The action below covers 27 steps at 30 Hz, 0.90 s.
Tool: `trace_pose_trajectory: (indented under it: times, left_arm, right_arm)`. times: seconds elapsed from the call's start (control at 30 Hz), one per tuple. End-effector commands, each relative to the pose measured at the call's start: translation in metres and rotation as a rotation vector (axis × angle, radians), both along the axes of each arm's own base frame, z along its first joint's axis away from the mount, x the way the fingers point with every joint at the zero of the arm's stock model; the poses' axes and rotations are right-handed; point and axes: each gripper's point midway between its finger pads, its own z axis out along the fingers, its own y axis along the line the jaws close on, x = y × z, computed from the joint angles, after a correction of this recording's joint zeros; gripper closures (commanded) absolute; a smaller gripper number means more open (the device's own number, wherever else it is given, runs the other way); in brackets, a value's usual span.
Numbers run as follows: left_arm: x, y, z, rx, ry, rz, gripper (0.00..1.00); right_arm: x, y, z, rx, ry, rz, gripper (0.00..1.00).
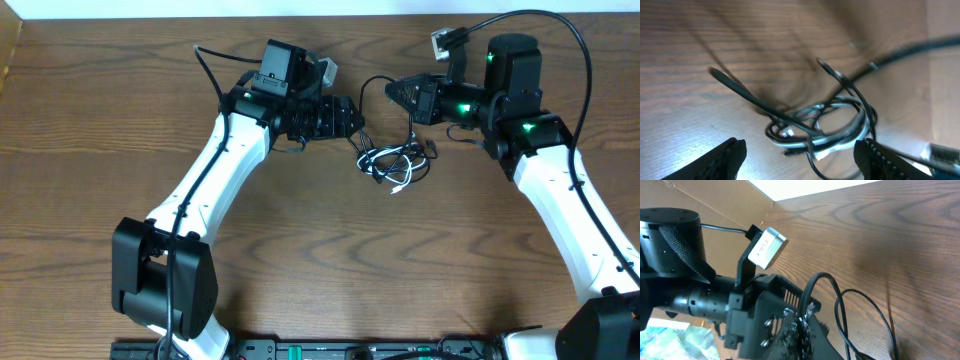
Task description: Untangle cables
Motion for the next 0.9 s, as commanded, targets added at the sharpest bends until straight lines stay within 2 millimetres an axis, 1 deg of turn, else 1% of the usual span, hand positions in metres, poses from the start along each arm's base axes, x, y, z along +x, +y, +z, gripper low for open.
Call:
trace_pose_trajectory:
  times: [0.0, 0.1, 0.23, 0.4, 0.53, 0.6, 0.67, 0.73, 0.77, 0.8, 0.83, 0.87]
  left_arm:
    - [0.010, 0.021, -0.029, 0.099, 0.045, 0.151, 0.25]
    - [0.016, 0.022, -0.036, 0.100, 0.047, 0.181, 0.25]
    - [0.021, 0.020, -0.040, 0.085, 0.061, 0.209, 0.25]
    - [0.033, 0.016, -0.044, 0.048, 0.065, 0.258, 0.24]
    - [0.039, 0.012, -0.061, 0.009, 0.149, 0.337, 0.23]
    - [0.038, 0.005, -0.068, -0.024, 0.178, 0.321, 0.23]
    - [0.037, -0.007, -0.067, -0.083, 0.197, 0.273, 0.24]
    - [0.036, -0.012, -0.063, -0.115, 0.200, 0.251, 0.25]
    - [0.037, -0.013, -0.062, -0.121, 0.195, 0.248, 0.35]
    - [0.037, -0.014, -0.062, -0.123, 0.195, 0.247, 0.39]
    - [0.038, -0.014, -0.061, -0.129, 0.197, 0.254, 0.63]
    - [0.039, -0.013, -0.061, -0.125, 0.194, 0.257, 0.77]
  right_arm:
    - [-0.001, 0.000, 0.004, 0.000, -0.012, 0.003, 0.99]
    - [-0.001, 0.000, 0.004, -0.002, -0.015, 0.004, 0.99]
    - [-0.001, 0.000, 0.003, -0.003, -0.012, 0.003, 0.99]
    - [0.000, 0.000, 0.003, -0.010, -0.022, 0.005, 0.99]
    - [-0.001, 0.000, 0.003, -0.010, -0.021, 0.005, 0.99]
    - [-0.001, 0.000, 0.002, -0.012, -0.015, 0.005, 0.99]
    - [-0.002, -0.001, 0.000, -0.019, -0.010, 0.005, 0.99]
    - [-0.001, -0.003, -0.004, -0.030, 0.001, -0.010, 0.99]
    - [-0.001, -0.003, -0.005, -0.034, 0.003, -0.014, 0.99]
    - [-0.001, -0.003, -0.004, -0.033, 0.003, -0.014, 0.99]
    - [0.000, -0.003, -0.004, -0.033, 0.003, -0.014, 0.99]
    - [0.000, -0.003, -0.004, -0.033, 0.003, -0.014, 0.99]
